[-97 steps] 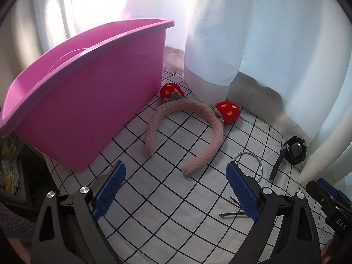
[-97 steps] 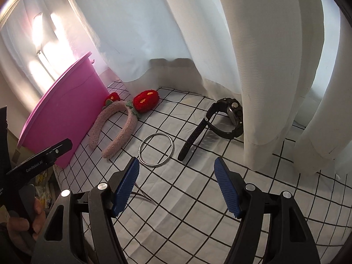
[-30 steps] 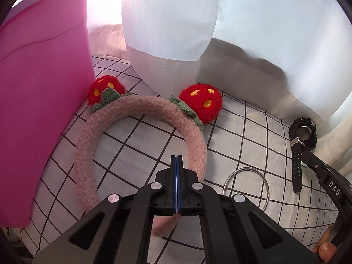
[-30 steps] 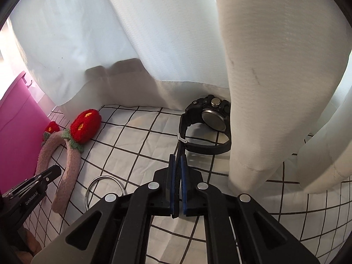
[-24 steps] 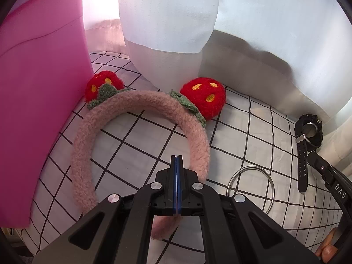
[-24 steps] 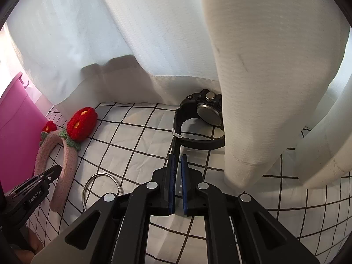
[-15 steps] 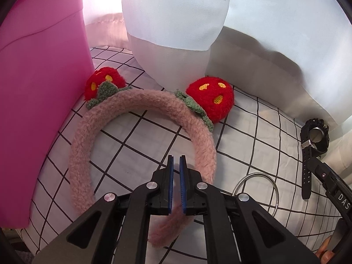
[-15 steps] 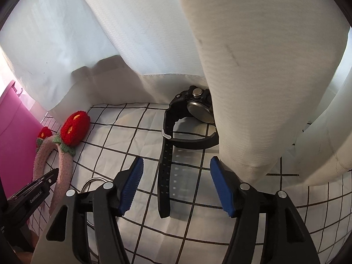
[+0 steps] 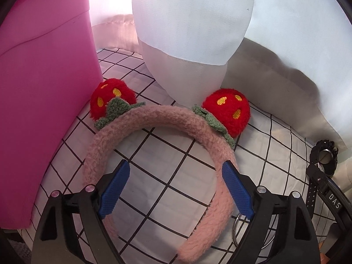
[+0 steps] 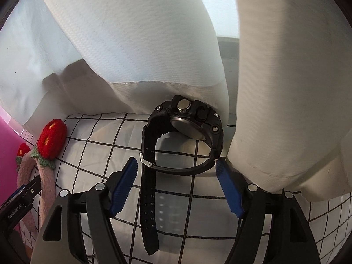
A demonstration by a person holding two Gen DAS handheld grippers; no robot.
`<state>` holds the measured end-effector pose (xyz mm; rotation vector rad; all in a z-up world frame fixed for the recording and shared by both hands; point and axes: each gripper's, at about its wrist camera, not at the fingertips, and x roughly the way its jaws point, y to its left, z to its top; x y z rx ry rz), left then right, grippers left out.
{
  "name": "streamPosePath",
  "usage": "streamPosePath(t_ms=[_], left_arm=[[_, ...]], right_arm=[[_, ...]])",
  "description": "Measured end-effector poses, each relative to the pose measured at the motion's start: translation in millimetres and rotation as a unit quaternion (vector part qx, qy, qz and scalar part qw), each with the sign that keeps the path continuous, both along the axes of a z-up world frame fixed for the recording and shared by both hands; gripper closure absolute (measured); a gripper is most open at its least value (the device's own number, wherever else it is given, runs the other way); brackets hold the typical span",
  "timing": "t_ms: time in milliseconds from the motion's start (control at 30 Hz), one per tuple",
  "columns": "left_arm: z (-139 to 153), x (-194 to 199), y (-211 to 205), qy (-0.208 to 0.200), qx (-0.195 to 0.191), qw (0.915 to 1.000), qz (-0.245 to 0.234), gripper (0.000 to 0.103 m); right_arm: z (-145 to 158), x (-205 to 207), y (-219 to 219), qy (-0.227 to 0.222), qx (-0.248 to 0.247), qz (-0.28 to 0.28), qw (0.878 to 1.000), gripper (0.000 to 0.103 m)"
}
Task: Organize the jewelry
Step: 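Open both tools and shift them along the headband and the watch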
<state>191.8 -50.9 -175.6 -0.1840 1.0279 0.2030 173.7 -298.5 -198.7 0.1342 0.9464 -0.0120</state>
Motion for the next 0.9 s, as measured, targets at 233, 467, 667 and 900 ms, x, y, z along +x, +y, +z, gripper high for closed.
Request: streamPosePath(t_ms=[233,467,667,900], left_arm=[[-3.1,6.9,15.5,0.005,-0.015,0.9999,0.004,0.017],[9.0,-7.4,25.2,-0.026,-0.032,0.9992,-0.002,0.012],[3.8,15.3,6.5,-0.014,-0.025,0.9994,-0.017,0.011],[-16.0,39.6,-1.1,0.017,-0.003,0.9997,-0.018,0.011]], right_arm=[[1.5,3.7,-2.8,-0.003,0.005,-0.003,1.000,0.032],[2.1,10.2,-7.2,-0.006,0.010,-0.006,1.000,0.032],[3.9,6.8,-10.1,-0.008,0.004,-0.004,1.000,0.031],[2.1,14.1,-2.7,-0.006,-0.008,0.000,1.000,0.030]])
